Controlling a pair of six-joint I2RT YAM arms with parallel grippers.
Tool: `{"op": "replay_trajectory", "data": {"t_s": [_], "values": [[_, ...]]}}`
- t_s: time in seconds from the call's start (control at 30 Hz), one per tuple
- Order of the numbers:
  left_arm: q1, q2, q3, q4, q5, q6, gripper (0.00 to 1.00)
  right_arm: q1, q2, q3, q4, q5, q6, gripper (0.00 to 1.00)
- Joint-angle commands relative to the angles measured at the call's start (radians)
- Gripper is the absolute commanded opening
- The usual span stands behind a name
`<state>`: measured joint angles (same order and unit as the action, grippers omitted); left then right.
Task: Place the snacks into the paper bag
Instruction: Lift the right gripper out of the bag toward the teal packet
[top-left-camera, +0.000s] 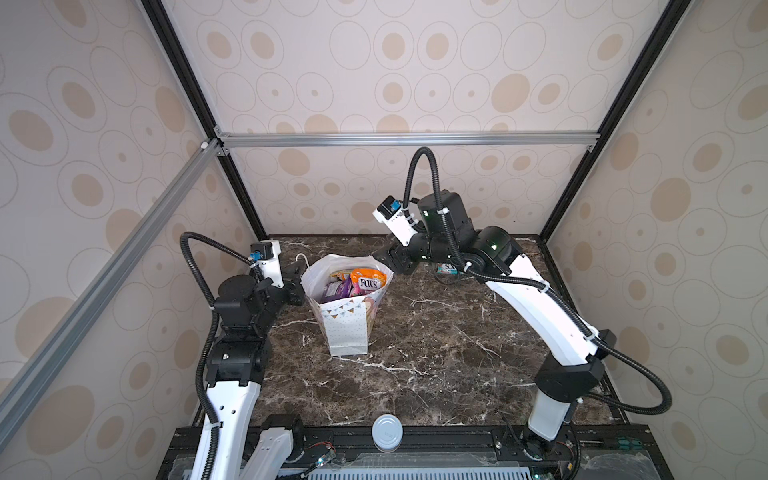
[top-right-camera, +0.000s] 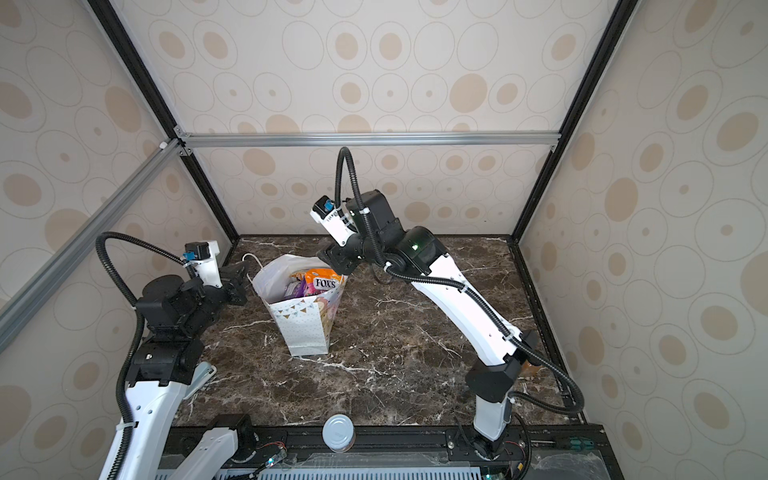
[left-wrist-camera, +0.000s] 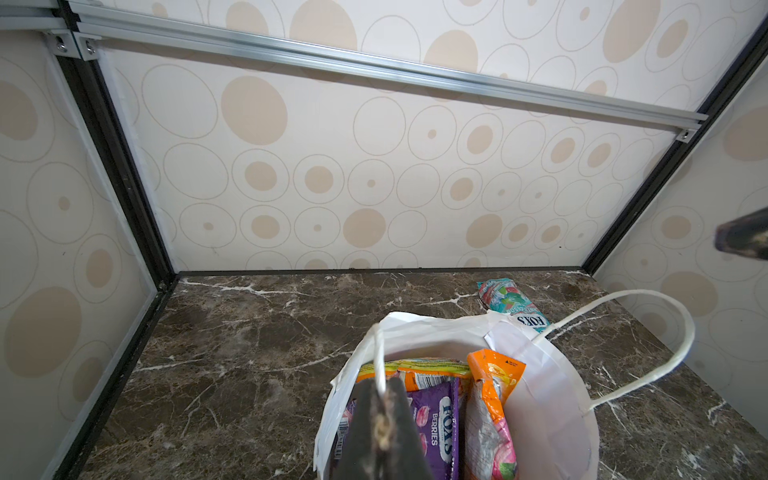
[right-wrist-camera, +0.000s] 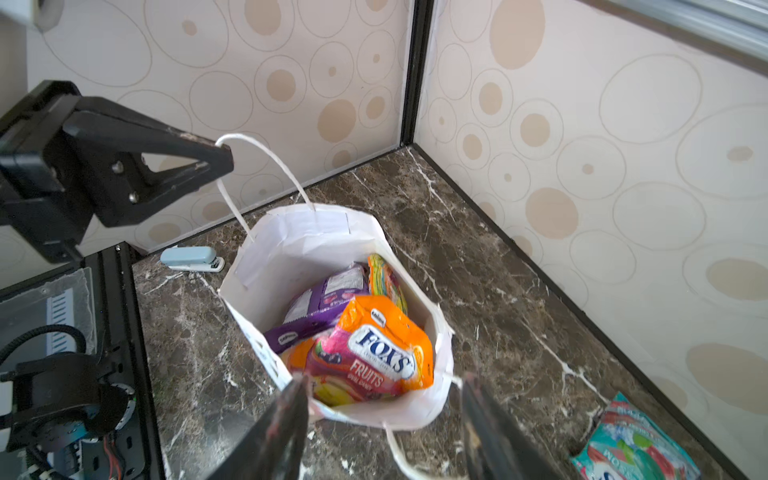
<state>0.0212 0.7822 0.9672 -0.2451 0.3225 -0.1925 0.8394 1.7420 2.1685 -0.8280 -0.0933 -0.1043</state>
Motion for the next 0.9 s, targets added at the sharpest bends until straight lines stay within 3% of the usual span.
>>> {"op": "replay_trajectory", "data": {"t_s": [0.0,0.3,0.5,0.6,0.87], "values": [[0.006,-0.021,0.016,0.065,-0.014,0.016,0.00,-0.003,-0.125,-0.142,0.120,0.059,0.050,0.60],[0.006,-0.022,0.011,0.071,-0.032,0.012,0.00,-0.047,-0.417,-0.506,0.248,0.188,0.145,0.60],[0.006,-0.024,0.009,0.074,-0.039,0.014,0.00,-0.157,-0.576,-0.720,0.322,0.211,0.259,0.61],[0.006,-0.023,0.009,0.075,-0.033,0.013,0.00,-0.224,-0.615,-0.795,0.329,0.191,0.313,0.61],[0.006,-0.017,0.009,0.074,-0.028,0.014,0.00,-0.456,-0.600,-0.967,0.411,-0.007,0.430,0.62]]}}
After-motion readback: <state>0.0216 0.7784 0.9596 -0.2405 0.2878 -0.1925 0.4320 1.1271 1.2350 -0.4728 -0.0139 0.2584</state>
